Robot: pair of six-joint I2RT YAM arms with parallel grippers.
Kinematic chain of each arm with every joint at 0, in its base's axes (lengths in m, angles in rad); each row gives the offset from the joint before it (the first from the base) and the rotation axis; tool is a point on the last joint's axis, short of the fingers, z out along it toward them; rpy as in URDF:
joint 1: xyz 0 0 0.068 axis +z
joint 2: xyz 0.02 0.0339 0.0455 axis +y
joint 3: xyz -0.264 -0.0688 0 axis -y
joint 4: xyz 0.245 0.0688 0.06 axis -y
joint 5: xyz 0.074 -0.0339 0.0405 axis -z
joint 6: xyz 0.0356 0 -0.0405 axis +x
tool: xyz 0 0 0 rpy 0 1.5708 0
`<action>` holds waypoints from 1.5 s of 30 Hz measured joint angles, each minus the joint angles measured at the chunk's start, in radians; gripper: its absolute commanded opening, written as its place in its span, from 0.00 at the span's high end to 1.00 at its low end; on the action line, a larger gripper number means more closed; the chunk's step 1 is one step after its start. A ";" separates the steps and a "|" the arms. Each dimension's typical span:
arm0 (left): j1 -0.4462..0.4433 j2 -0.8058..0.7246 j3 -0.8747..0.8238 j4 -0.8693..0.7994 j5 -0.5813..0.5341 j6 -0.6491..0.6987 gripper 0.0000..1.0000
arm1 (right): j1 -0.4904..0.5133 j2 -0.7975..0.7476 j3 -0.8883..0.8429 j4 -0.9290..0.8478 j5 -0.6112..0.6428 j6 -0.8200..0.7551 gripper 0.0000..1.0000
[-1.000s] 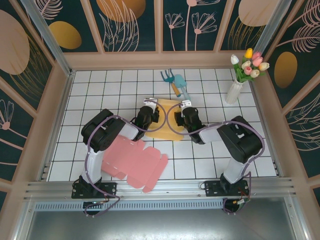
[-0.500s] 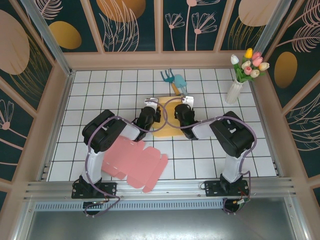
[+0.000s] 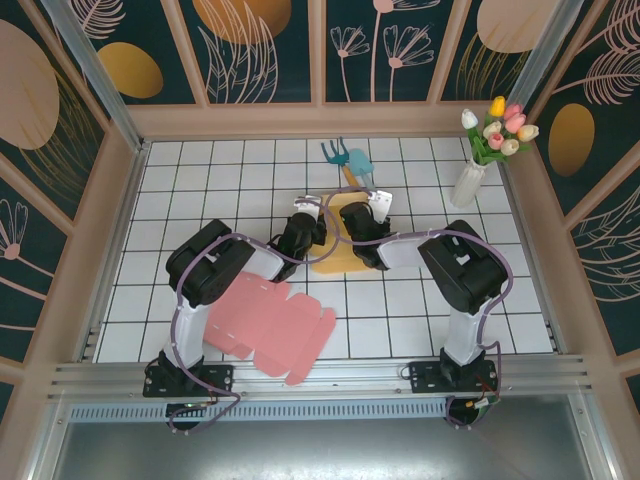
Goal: Fold the paper box
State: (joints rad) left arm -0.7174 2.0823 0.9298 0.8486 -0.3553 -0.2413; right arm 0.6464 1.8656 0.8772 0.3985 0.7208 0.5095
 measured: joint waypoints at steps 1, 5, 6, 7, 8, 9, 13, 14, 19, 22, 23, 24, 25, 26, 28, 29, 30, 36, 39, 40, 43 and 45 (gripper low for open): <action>0.002 0.000 0.000 -0.001 -0.006 0.000 1.00 | -0.008 -0.003 -0.023 0.046 -0.036 -0.027 0.76; 0.004 0.000 0.000 -0.024 -0.008 0.000 1.00 | -0.074 -0.026 -0.123 0.203 -0.235 -0.122 0.60; 0.005 0.000 0.000 -0.026 -0.010 0.000 1.00 | -0.092 -0.028 -0.130 0.222 -0.278 -0.142 0.57; 0.006 0.000 0.000 -0.026 -0.014 0.000 1.00 | -0.105 -0.028 -0.130 0.235 -0.311 -0.159 0.55; 0.008 0.000 0.000 -0.025 -0.018 0.000 1.00 | -0.115 -0.028 -0.130 0.247 -0.337 -0.174 0.55; 0.012 0.000 0.000 -0.023 -0.021 -0.001 1.00 | -0.122 -0.028 -0.130 0.255 -0.361 -0.186 0.54; 0.023 0.000 0.000 -0.023 -0.027 -0.003 1.00 | -0.136 -0.028 -0.130 0.272 -0.419 -0.218 0.48; 0.024 0.000 0.000 -0.022 -0.027 -0.004 1.00 | -0.138 -0.027 -0.130 0.275 -0.426 -0.221 0.47; 0.026 0.000 0.000 -0.024 -0.031 -0.003 1.00 | -0.146 -0.004 -0.114 0.278 -0.439 -0.235 0.46; 0.026 0.000 0.000 -0.026 -0.043 -0.003 1.00 | -0.146 0.015 -0.087 0.274 -0.444 -0.245 0.47; 0.027 0.000 0.000 -0.026 -0.047 -0.003 1.00 | -0.146 0.023 -0.075 0.270 -0.449 -0.249 0.46; 0.029 0.000 0.000 -0.026 -0.047 -0.003 1.00 | -0.147 0.031 -0.064 0.268 -0.455 -0.253 0.46; 0.031 0.000 0.000 -0.026 -0.047 -0.003 1.00 | -0.148 0.036 -0.056 0.266 -0.462 -0.259 0.47; 0.032 0.000 0.000 -0.026 -0.046 -0.003 1.00 | -0.148 0.040 -0.050 0.263 -0.469 -0.267 0.46; 0.032 0.000 0.000 -0.026 -0.046 -0.003 1.00 | -0.150 0.045 -0.044 0.259 -0.486 -0.278 0.46; 0.032 0.000 0.000 -0.026 -0.045 -0.003 1.00 | -0.152 0.047 -0.042 0.256 -0.493 -0.286 0.47; 0.032 0.000 0.000 -0.027 -0.043 -0.003 1.00 | -0.156 0.049 -0.040 0.256 -0.505 -0.294 0.47; 0.032 0.000 -0.001 -0.031 -0.042 -0.002 1.00 | -0.162 0.067 -0.008 0.231 -0.516 -0.301 0.50; 0.032 0.000 -0.001 -0.031 -0.043 0.001 1.00 | -0.153 0.082 0.023 0.196 -0.472 -0.297 0.52; 0.032 0.000 -0.001 -0.032 -0.046 0.000 1.00 | -0.146 0.086 0.034 0.183 -0.449 -0.294 0.54; 0.031 0.000 0.004 -0.039 -0.050 -0.007 1.00 | -0.127 0.092 0.050 0.159 -0.385 -0.286 0.59; 0.027 0.000 0.013 -0.053 -0.048 -0.014 1.00 | -0.114 0.092 0.053 0.143 -0.332 -0.272 0.62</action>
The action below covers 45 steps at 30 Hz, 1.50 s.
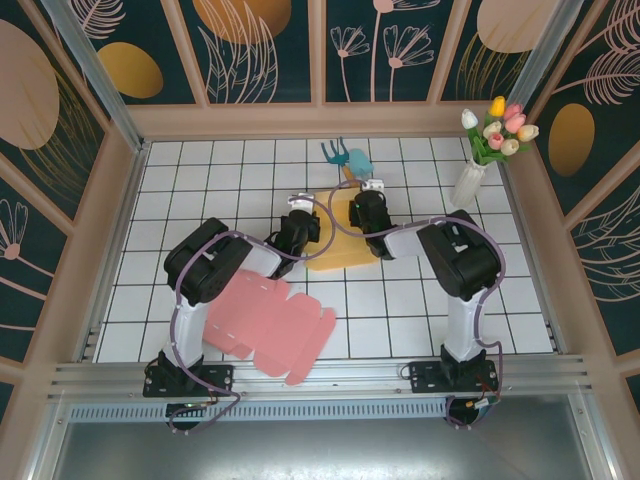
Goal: Fold the paper box
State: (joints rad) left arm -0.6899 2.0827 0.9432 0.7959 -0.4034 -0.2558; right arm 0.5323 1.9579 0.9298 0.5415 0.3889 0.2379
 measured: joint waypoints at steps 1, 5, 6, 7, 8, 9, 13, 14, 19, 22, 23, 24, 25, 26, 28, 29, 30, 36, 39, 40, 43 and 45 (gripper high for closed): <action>-0.003 0.000 0.005 -0.006 0.000 -0.002 1.00 | 0.005 0.000 0.000 -0.005 0.027 0.008 0.63; -0.018 0.009 0.031 -0.031 0.003 -0.014 1.00 | 0.013 -0.005 -0.002 -0.031 0.104 0.051 0.65; -0.022 0.011 0.037 -0.038 0.004 -0.018 1.00 | 0.013 -0.009 -0.003 -0.039 0.111 0.062 0.66; -0.024 0.011 0.040 -0.042 0.007 -0.020 1.00 | 0.013 -0.014 -0.005 -0.050 0.118 0.077 0.65; -0.026 0.012 0.042 -0.045 0.011 -0.023 1.00 | 0.013 -0.021 -0.007 -0.064 0.125 0.091 0.66; -0.028 0.012 0.043 -0.046 0.014 -0.024 1.00 | 0.013 -0.027 -0.008 -0.079 0.130 0.107 0.66; -0.032 0.013 0.048 -0.050 0.025 -0.027 1.00 | 0.013 -0.051 -0.014 -0.122 0.139 0.164 0.65; -0.033 0.015 0.055 -0.055 0.027 -0.028 1.00 | 0.013 -0.059 -0.019 -0.129 0.142 0.171 0.64; -0.034 0.017 0.069 -0.068 0.028 -0.031 1.00 | -0.007 -0.098 -0.080 -0.072 0.072 0.135 0.56; -0.032 0.017 0.069 -0.081 0.017 -0.033 1.00 | -0.016 -0.129 -0.124 -0.044 0.003 0.097 0.50; -0.031 0.017 0.069 -0.084 0.010 -0.035 1.00 | -0.014 -0.140 -0.131 -0.044 -0.010 0.083 0.48; -0.030 0.017 0.069 -0.085 0.001 -0.039 1.00 | -0.011 -0.150 -0.134 -0.045 -0.019 0.073 0.47; -0.027 0.017 0.069 -0.086 -0.003 -0.043 1.00 | -0.006 -0.158 -0.135 -0.050 -0.024 0.065 0.45; -0.024 0.017 0.069 -0.089 -0.012 -0.045 1.00 | 0.001 -0.169 -0.135 -0.055 -0.024 0.058 0.43; -0.017 0.017 0.069 -0.091 -0.026 -0.046 1.00 | 0.015 -0.198 -0.142 -0.064 -0.029 0.055 0.41; -0.014 0.017 0.071 -0.094 -0.032 -0.046 1.00 | 0.023 -0.220 -0.149 -0.076 -0.032 0.056 0.40; -0.010 0.017 0.072 -0.098 -0.042 -0.047 1.00 | 0.029 -0.246 -0.159 -0.089 -0.034 0.056 0.39; -0.002 0.017 0.083 -0.122 -0.069 -0.046 1.00 | 0.031 -0.428 -0.230 -0.168 -0.025 0.058 0.39; -0.002 0.017 0.086 -0.128 -0.074 -0.046 1.00 | 0.031 -0.482 -0.251 -0.182 -0.029 0.035 0.39; -0.002 0.017 0.087 -0.129 -0.074 -0.046 1.00 | 0.031 -0.486 -0.256 -0.176 -0.037 0.025 0.39; -0.002 0.017 0.089 -0.134 -0.074 -0.046 1.00 | 0.028 -0.477 -0.279 -0.152 -0.079 -0.015 0.41; -0.002 0.017 0.090 -0.135 -0.074 -0.046 1.00 | 0.009 -0.460 -0.299 -0.119 -0.122 -0.031 0.42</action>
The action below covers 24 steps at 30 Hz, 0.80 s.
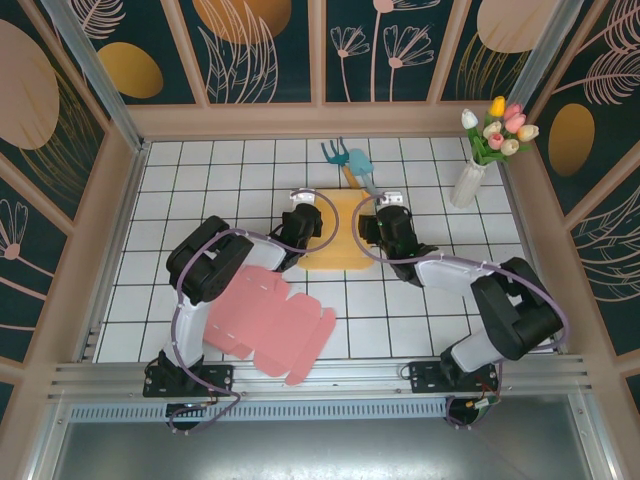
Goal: Fold the paper box
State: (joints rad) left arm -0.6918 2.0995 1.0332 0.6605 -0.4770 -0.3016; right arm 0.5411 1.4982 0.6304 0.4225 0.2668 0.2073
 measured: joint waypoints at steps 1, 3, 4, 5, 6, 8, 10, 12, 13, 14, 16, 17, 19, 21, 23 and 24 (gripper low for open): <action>0.000 0.000 0.000 -0.001 0.000 0.000 1.00 | -0.015 0.004 -0.015 0.020 -0.022 -0.001 0.43; 0.000 0.000 0.000 -0.001 0.000 0.000 1.00 | -0.053 0.004 -0.060 0.069 -0.068 0.000 0.44; 0.000 0.000 0.000 -0.001 0.000 0.000 1.00 | -0.069 0.003 -0.079 0.085 -0.085 0.000 0.44; 0.000 0.000 0.000 -0.001 0.000 0.000 1.00 | -0.084 0.003 -0.100 0.099 -0.097 0.000 0.45; 0.000 0.000 0.000 -0.001 0.001 0.000 1.00 | -0.097 0.004 -0.113 0.104 -0.110 0.000 0.46; 0.000 0.000 0.000 -0.001 0.001 0.001 1.00 | -0.112 0.010 -0.116 0.108 -0.126 0.000 0.47; 0.000 0.000 0.000 -0.001 0.001 0.001 1.00 | -0.119 0.028 -0.108 0.122 -0.139 0.000 0.47; 0.000 0.000 0.000 0.000 0.002 0.001 1.00 | -0.122 0.059 -0.090 0.131 -0.152 -0.003 0.48; 0.000 0.000 0.000 0.000 0.002 0.001 1.00 | -0.123 0.075 -0.080 0.135 -0.160 -0.007 0.49; 0.000 0.000 0.000 0.000 0.005 0.003 1.00 | -0.123 0.094 -0.066 0.139 -0.166 -0.014 0.49; 0.000 0.000 0.000 0.000 0.008 0.006 1.00 | -0.126 0.127 -0.039 0.146 -0.182 -0.028 0.50; 0.000 0.000 0.000 0.000 0.009 0.008 1.00 | -0.129 0.143 -0.025 0.153 -0.193 -0.040 0.50; 0.000 0.000 0.000 0.001 0.013 0.011 1.00 | -0.135 0.168 -0.004 0.170 -0.215 -0.059 0.52; 0.001 0.000 0.000 0.002 0.021 0.016 1.00 | -0.143 0.188 0.015 0.180 -0.239 -0.085 0.54; 0.003 0.000 -0.001 0.007 0.029 0.022 1.00 | -0.148 0.207 0.032 0.185 -0.262 -0.124 0.56; 0.005 0.000 -0.003 0.010 0.032 0.025 1.00 | -0.149 0.215 0.037 0.188 -0.271 -0.138 0.56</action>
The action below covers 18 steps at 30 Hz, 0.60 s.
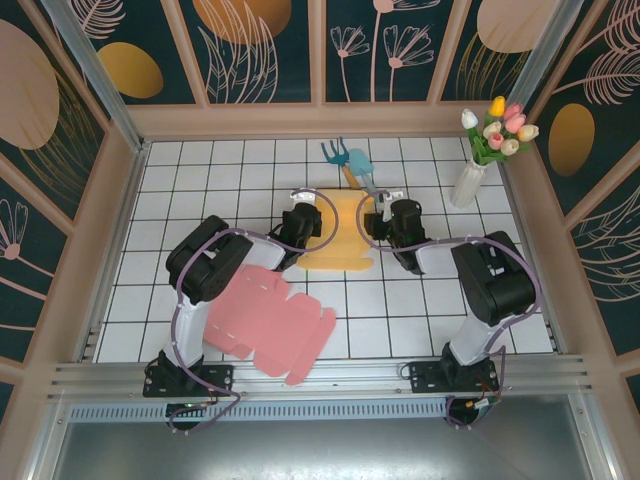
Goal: Fold the paper box
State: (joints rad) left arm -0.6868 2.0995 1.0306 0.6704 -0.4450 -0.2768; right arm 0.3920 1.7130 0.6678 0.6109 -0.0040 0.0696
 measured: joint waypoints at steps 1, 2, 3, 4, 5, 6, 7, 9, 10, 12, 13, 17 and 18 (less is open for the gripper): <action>0.000 0.000 -0.003 0.006 0.005 0.005 1.00 | -0.002 0.010 0.005 0.005 -0.011 -0.020 0.57; 0.001 0.000 -0.006 0.011 0.009 0.009 1.00 | -0.003 0.018 0.007 0.010 -0.024 -0.039 0.58; 0.001 0.000 -0.008 0.016 0.013 0.013 1.00 | -0.004 0.026 0.009 0.012 -0.035 -0.053 0.58; 0.002 0.000 -0.012 0.024 0.018 0.018 1.00 | -0.005 0.034 0.011 0.014 -0.048 -0.068 0.59; 0.003 0.000 -0.015 0.030 0.022 0.022 1.00 | -0.006 0.043 0.012 0.016 -0.062 -0.084 0.59; 0.004 0.000 -0.018 0.035 0.025 0.026 1.00 | -0.007 0.049 0.012 0.018 -0.076 -0.093 0.60; 0.005 0.000 -0.022 0.042 0.030 0.029 1.00 | -0.007 0.055 0.012 0.020 -0.089 -0.106 0.62; 0.007 0.000 -0.028 0.056 0.041 0.038 1.00 | -0.007 0.060 0.012 0.022 -0.119 -0.124 0.66; 0.008 0.000 -0.030 0.060 0.045 0.042 1.00 | -0.007 0.060 0.013 0.022 -0.134 -0.132 0.67; 0.008 0.000 -0.031 0.064 0.050 0.048 1.00 | -0.007 0.065 0.021 0.022 -0.159 -0.143 0.67; 0.008 0.000 -0.031 0.066 0.053 0.050 1.00 | -0.007 0.068 0.025 0.022 -0.171 -0.146 0.68; 0.008 0.000 -0.032 0.067 0.056 0.052 1.00 | 0.001 0.074 0.046 0.019 -0.182 -0.150 0.72; 0.008 0.000 -0.032 0.068 0.056 0.052 1.00 | 0.005 0.077 0.051 0.019 -0.181 -0.150 0.72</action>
State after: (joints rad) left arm -0.6785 2.0995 0.9981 0.7380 -0.3889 -0.2249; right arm 0.3965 1.7897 0.7185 0.6300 -0.1852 -0.0803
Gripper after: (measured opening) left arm 0.107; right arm 0.283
